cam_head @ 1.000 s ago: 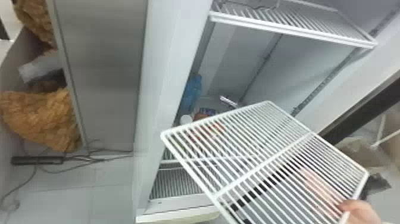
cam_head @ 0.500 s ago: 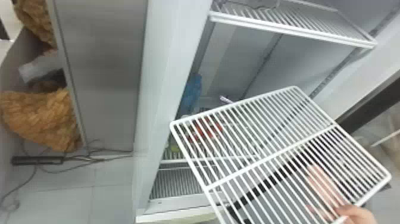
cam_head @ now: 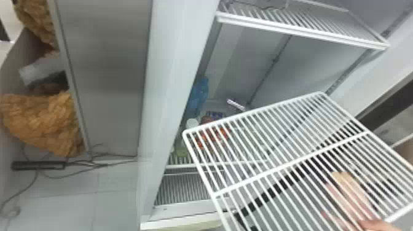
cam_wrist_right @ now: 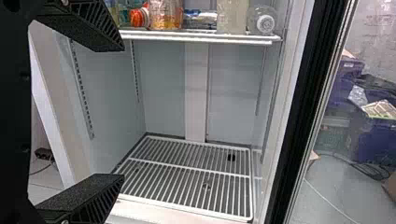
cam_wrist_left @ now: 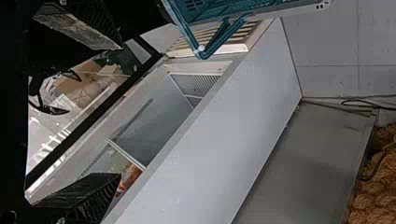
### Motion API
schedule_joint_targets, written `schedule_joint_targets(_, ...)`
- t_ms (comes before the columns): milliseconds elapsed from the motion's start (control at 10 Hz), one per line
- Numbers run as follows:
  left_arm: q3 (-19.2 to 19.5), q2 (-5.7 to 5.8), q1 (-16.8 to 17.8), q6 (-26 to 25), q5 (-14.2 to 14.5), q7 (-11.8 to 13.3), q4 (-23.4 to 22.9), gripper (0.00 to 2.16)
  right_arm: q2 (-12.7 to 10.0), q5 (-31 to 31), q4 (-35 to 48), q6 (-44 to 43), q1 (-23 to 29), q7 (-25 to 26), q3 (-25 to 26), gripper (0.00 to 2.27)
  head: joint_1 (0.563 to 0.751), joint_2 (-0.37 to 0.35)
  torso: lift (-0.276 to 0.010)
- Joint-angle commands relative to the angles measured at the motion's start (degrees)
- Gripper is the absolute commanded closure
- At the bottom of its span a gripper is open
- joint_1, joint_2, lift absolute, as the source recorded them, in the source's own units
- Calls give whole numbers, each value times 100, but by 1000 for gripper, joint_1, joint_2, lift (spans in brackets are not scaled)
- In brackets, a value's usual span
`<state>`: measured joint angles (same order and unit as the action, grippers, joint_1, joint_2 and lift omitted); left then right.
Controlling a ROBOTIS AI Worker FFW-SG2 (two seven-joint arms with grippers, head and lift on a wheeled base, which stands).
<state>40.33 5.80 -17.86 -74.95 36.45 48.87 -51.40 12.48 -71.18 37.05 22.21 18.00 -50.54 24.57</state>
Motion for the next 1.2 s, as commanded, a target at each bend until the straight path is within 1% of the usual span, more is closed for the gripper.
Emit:
schedule_joint_targets(0,0,0,0,0,0,0,0,-2,0,0,0,0,0,0,0,-2,695,-350,0)
schedule_joint_targets(1100,0,0,0,0,0,0,0,-2,0,0,0,0,0,0,0,-2,695,-350,0)
